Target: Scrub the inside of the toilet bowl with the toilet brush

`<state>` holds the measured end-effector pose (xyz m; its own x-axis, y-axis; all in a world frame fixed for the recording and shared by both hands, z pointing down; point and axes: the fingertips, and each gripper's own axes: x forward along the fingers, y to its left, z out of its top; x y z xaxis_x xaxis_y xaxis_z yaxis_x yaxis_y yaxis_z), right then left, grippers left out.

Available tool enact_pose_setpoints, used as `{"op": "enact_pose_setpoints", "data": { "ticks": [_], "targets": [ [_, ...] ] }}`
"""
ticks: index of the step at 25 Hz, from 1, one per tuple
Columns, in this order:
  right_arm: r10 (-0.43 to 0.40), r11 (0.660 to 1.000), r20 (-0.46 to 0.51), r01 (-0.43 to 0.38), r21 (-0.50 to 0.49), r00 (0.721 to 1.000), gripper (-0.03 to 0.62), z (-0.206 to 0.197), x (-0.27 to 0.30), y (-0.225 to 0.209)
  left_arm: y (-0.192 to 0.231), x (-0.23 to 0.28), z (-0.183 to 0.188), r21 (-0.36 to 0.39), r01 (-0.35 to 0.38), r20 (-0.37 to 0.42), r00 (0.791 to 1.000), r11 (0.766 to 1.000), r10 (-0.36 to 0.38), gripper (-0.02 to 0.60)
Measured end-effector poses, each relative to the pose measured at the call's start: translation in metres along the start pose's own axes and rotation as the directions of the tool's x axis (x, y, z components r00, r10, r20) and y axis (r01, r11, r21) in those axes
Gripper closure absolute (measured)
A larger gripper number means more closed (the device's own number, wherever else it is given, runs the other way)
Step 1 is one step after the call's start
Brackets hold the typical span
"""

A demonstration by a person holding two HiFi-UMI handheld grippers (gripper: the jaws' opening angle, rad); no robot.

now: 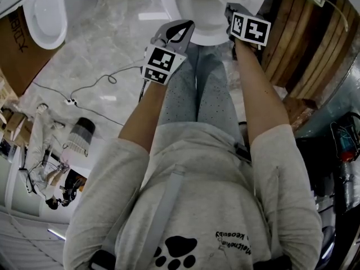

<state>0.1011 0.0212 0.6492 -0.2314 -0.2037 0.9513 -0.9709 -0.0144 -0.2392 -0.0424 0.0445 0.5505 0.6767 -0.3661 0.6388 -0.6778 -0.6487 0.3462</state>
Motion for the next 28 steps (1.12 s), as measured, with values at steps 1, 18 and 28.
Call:
{"op": "enact_pose_setpoints", "data": {
  "ticks": [1,18,28],
  "targets": [
    [-0.006,1.0,0.001,0.006,-0.024,1.0,0.445,0.0,-0.006,0.0,-0.001,-0.002,0.002,0.003,-0.001,0.002,1.0,1.0,0.001,0.586],
    [-0.041,0.998,0.095,0.046,-0.047,0.995,0.445,-0.023,-0.167,0.017,-0.061,-0.066,0.061,-0.016,0.032,0.031,0.999,0.999,-0.032,0.586],
    [0.011,0.977,0.36,0.066,-0.201,0.933,0.446,0.034,-0.283,0.057,-0.083,-0.104,0.161,-0.013,-0.007,0.161,0.987,1.0,0.009,0.586]
  ]
}}
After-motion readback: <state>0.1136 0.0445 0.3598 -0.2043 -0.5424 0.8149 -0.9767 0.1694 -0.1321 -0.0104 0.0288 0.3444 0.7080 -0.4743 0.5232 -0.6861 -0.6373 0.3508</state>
